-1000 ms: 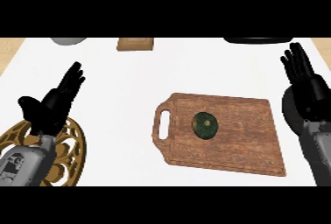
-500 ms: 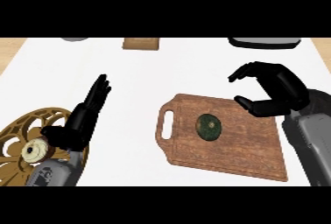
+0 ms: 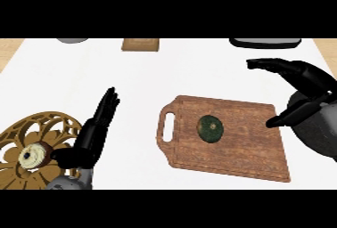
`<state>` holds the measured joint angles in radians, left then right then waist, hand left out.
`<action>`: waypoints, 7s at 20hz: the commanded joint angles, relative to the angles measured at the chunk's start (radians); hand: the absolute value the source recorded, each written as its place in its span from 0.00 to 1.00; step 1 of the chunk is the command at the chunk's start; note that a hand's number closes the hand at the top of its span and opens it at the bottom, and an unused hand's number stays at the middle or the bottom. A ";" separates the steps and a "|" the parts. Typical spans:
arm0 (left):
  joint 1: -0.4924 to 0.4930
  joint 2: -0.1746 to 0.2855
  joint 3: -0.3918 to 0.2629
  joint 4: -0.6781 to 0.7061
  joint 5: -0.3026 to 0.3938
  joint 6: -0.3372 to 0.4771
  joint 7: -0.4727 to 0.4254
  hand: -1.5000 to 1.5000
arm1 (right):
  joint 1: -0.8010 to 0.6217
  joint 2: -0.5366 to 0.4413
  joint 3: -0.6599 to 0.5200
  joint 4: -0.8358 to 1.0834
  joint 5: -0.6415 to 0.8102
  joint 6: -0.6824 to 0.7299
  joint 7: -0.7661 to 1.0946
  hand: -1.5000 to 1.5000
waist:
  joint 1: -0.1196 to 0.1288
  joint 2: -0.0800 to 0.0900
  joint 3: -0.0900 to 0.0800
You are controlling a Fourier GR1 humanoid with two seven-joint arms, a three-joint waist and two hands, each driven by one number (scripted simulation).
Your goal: Pick the squash from the cutting board and place it in the pan
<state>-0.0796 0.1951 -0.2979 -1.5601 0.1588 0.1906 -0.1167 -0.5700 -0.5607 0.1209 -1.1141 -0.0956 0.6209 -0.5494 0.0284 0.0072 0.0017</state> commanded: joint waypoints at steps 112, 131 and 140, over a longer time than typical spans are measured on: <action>0.032 -0.126 0.142 -0.014 -0.144 -0.145 0.016 0.50 | 0.263 0.240 -0.607 -0.184 0.885 -1.146 0.600 1.00 | -0.016 -0.002 0.000; -0.001 -0.124 0.155 -0.006 -0.131 -0.183 0.042 0.50 | -0.074 0.026 -0.633 0.693 0.749 -0.818 0.359 0.00 | 0.014 0.007 0.002; 0.059 -0.116 0.164 -0.090 -0.121 -0.175 0.079 0.50 | -0.056 0.008 -0.834 0.694 0.521 -0.859 0.053 0.00 | -0.009 -0.003 0.001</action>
<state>-0.0389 0.0628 -0.1483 -1.5932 0.0202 0.0225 -0.0785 -0.6302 -0.5368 -0.6424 -0.4242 0.5146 -0.2646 -0.4085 0.0287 0.0101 0.0038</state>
